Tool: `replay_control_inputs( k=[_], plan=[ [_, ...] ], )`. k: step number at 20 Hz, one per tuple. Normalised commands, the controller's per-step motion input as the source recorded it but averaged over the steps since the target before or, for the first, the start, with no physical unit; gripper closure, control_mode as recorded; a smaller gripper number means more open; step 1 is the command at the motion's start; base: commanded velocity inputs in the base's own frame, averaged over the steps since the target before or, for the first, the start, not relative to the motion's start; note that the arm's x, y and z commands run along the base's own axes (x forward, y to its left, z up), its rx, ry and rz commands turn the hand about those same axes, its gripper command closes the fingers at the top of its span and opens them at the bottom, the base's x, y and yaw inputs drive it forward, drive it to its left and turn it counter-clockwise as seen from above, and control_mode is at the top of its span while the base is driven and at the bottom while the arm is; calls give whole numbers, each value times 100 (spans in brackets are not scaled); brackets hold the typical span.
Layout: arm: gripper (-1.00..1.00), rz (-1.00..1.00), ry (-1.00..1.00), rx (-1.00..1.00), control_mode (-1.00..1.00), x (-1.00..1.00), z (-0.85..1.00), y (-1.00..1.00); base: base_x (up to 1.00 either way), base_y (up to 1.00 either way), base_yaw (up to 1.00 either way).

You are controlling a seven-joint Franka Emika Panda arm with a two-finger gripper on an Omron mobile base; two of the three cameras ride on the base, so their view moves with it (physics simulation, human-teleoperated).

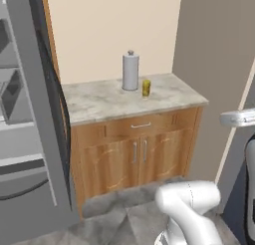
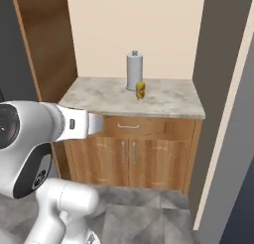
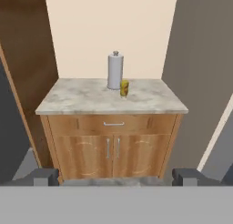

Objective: Place the condiment bottle and mustard from the counter to the top shelf of the fridge. If the existing items in the fridge are on the top shelf, move them to other shelves.

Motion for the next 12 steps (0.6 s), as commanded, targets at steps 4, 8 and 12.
replay_control_inputs(
  k=[4, 8, 12],
  plan=[
    [-100, 0, 0, 0, 100, 0, 0, 0, 100, 0, 0],
    [-100, 0, 0, 0, 100, 0, 0, 0, 98, 0, 0],
    [-100, 0, 0, 0, 100, 0, 0, 0, 88, 0, 0]
  ],
)
